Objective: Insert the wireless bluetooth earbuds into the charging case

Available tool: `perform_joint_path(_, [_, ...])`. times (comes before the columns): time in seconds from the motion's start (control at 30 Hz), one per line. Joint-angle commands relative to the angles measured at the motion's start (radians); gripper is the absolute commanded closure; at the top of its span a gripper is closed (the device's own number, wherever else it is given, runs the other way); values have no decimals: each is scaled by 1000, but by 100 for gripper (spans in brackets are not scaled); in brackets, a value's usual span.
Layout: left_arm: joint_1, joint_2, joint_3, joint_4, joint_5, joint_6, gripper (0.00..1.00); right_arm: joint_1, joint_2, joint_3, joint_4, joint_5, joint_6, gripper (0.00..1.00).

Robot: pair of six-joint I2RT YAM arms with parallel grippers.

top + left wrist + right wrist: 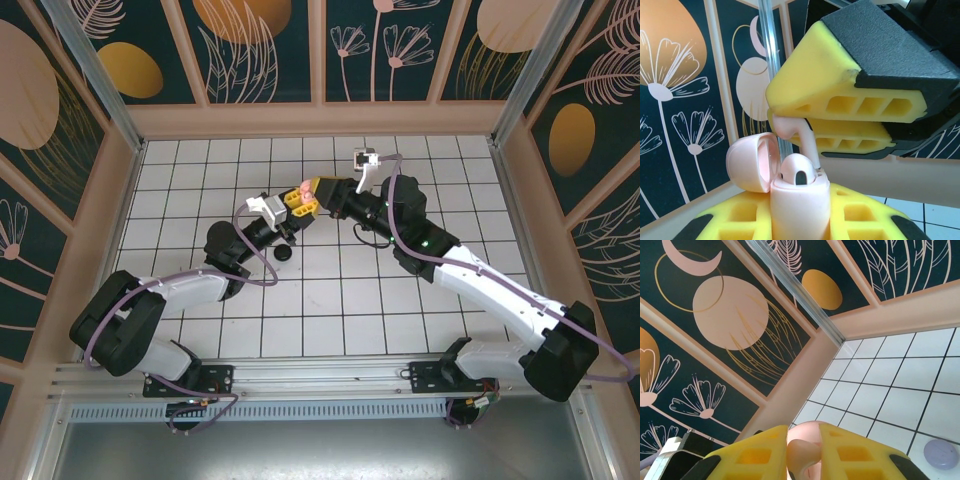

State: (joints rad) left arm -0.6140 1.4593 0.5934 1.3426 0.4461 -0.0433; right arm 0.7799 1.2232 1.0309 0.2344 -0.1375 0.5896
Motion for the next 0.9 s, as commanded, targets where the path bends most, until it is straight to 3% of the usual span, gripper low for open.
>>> perform_joint_path(0.0, [-3, -28, 25, 52, 23, -20, 100, -10, 7, -21, 49, 16, 9, 80])
perform_joint_path(0.57, [-4, -40, 32, 44, 12, -24, 100, 9, -4, -72, 23, -50, -36, 81])
perform_joint_path(0.87, [-4, -35, 44, 32, 11, -29, 100, 35, -7, -85, -16, 8, -53, 79])
